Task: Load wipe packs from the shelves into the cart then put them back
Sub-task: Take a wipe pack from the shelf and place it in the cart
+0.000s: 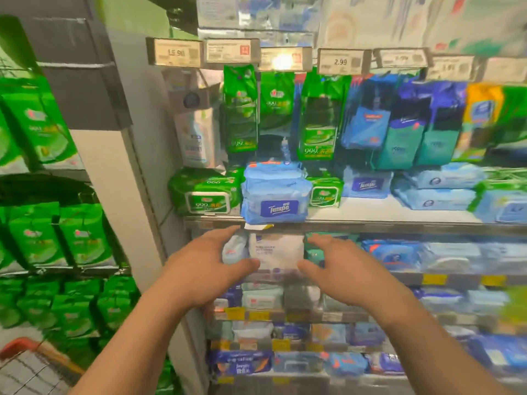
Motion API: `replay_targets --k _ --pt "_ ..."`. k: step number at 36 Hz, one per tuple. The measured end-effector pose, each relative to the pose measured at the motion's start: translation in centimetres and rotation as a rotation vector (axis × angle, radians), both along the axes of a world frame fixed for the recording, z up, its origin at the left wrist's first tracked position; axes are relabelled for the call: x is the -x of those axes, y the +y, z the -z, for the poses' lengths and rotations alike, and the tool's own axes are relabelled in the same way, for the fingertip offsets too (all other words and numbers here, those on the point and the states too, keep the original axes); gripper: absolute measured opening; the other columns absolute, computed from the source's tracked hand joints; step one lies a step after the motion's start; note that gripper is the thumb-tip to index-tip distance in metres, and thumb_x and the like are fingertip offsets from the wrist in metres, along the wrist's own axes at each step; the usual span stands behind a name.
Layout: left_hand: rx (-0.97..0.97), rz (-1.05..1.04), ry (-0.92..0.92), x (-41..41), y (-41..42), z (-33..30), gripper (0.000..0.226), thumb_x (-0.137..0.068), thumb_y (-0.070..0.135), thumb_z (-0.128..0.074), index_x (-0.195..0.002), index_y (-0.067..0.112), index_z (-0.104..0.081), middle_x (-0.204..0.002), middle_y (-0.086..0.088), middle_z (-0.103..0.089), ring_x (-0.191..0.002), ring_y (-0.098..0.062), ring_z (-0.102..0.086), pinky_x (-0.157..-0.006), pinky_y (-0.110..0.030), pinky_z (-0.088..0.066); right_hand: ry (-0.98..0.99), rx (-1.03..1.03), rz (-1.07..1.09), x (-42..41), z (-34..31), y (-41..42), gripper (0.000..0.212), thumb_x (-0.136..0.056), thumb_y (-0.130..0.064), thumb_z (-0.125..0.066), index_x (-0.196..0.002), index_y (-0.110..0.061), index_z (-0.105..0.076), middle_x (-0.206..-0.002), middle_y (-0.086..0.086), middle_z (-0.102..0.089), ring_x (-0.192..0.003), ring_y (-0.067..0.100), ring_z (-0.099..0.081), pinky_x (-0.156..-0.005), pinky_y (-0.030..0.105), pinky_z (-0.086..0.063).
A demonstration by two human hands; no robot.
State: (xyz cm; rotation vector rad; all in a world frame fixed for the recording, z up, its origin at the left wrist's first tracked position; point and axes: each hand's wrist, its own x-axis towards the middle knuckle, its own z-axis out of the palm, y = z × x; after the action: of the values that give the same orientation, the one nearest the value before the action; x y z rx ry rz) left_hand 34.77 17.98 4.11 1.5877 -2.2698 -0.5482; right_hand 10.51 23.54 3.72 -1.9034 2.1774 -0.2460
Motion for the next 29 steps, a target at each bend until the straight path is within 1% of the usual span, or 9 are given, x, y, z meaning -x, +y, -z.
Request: replay_targets --k 3,6,8,10,13,15,19,25,29 --pt "0.012 0.037 0.0 0.8 -2.2 -0.4 0.093 -0.074 0.084 -0.054 -0.155 0.048 -0.028 -0.16 0.022 -0.034 -0.145 -0.009 -0.038 -0.115 -0.037 -0.037 -0.013 -0.001 0.053 1.1 -0.4 -1.1 0.059 -0.093 -0.063 -0.05 -0.144 -0.032 -0.047 -0.151 -0.005 -0.048 -0.136 0.024 -0.047 -0.111 0.039 -0.04" --pt "0.012 0.067 0.04 1.3 -4.6 -0.1 0.103 -0.061 0.093 -0.042 -0.154 0.051 -0.027 -0.159 0.026 -0.035 -0.144 -0.005 -0.038 -0.115 -0.04 -0.039 0.012 -0.032 0.089 1.6 -0.9 -2.7 0.063 -0.095 -0.062 -0.048 -0.149 -0.031 -0.041 -0.158 -0.004 -0.04 -0.143 0.027 -0.037 -0.114 0.041 -0.036" --pt "0.016 0.092 0.047 1.6 -6.3 -0.1 0.099 -0.067 0.09 -0.048 -0.155 0.049 -0.028 -0.159 0.024 -0.035 -0.145 -0.006 -0.037 -0.115 -0.039 -0.038 0.025 -0.048 0.112 1.6 -1.2 -4.0 0.066 -0.096 -0.06 -0.046 -0.153 -0.029 -0.035 -0.158 -0.002 -0.04 -0.142 0.028 -0.037 -0.113 0.041 -0.036" --pt "0.034 0.104 0.041 1.8 -8.0 -0.2 0.091 -0.076 0.083 -0.054 -0.155 0.046 -0.03 -0.16 0.02 -0.036 -0.145 -0.008 -0.038 -0.113 -0.038 -0.038 0.046 -0.042 0.12 1.7 -1.4 -5.3 0.065 -0.098 -0.058 -0.046 -0.153 -0.026 -0.036 -0.156 0.002 -0.043 -0.14 0.029 -0.04 -0.113 0.039 -0.036" --pt "0.056 0.118 0.061 1.9 -10.5 -0.3 0.093 -0.075 0.083 -0.056 -0.155 0.043 -0.033 -0.159 0.016 -0.04 -0.144 -0.01 -0.042 -0.111 -0.037 -0.041 0.049 -0.01 0.132 1.8 -1.4 -7.1 0.062 -0.098 -0.055 -0.048 -0.151 -0.023 -0.04 -0.153 0.001 -0.046 -0.139 0.025 -0.043 -0.112 0.035 -0.035" --pt "0.067 0.128 0.065 1.9 -12.0 -0.2 0.089 -0.078 0.079 -0.059 -0.155 0.041 -0.034 -0.159 0.014 -0.041 -0.145 -0.012 -0.041 -0.111 -0.037 -0.041 0.045 -0.002 0.146 1.9 -1.2 -8.1 0.062 -0.098 -0.055 -0.048 -0.152 -0.023 -0.04 -0.154 -0.001 -0.045 -0.14 0.021 -0.041 -0.113 0.034 -0.032" --pt "0.078 0.151 0.068 2.2 -14.0 -0.1 0.086 -0.081 0.073 -0.062 -0.155 0.039 -0.036 -0.16 0.014 -0.039 -0.144 -0.01 -0.041 -0.108 -0.033 -0.04 0.032 0.016 0.175 2.1 -0.8 -9.6 0.062 -0.098 -0.054 -0.048 -0.153 -0.025 -0.039 -0.157 -0.005 -0.042 -0.143 0.018 -0.038 -0.116 0.033 -0.029" --pt "0.038 0.148 0.104 2.7 -16.1 0.2 0.084 -0.083 0.068 -0.064 -0.156 0.037 -0.036 -0.16 0.012 -0.038 -0.144 -0.011 -0.041 -0.112 -0.032 -0.037 0.036 0.034 0.173 2.9 -0.1 -11.4 0.06 -0.098 -0.051 -0.049 -0.152 -0.024 -0.04 -0.155 -0.004 -0.045 -0.138 0.018 -0.044 -0.109 0.034 -0.036" --pt "0.046 0.088 0.152 3.5 -17.2 0.7 0.075 -0.086 0.061 -0.065 -0.152 0.032 -0.044 -0.152 0.01 -0.05 -0.135 -0.013 -0.05 -0.105 -0.03 -0.04 0.015 0.028 0.16 3.6 0.1 -13.1 0.062 -0.098 -0.05 -0.05 -0.153 -0.021 -0.04 -0.157 -0.002 -0.043 -0.141 0.019 -0.042 -0.11 0.033 -0.034"
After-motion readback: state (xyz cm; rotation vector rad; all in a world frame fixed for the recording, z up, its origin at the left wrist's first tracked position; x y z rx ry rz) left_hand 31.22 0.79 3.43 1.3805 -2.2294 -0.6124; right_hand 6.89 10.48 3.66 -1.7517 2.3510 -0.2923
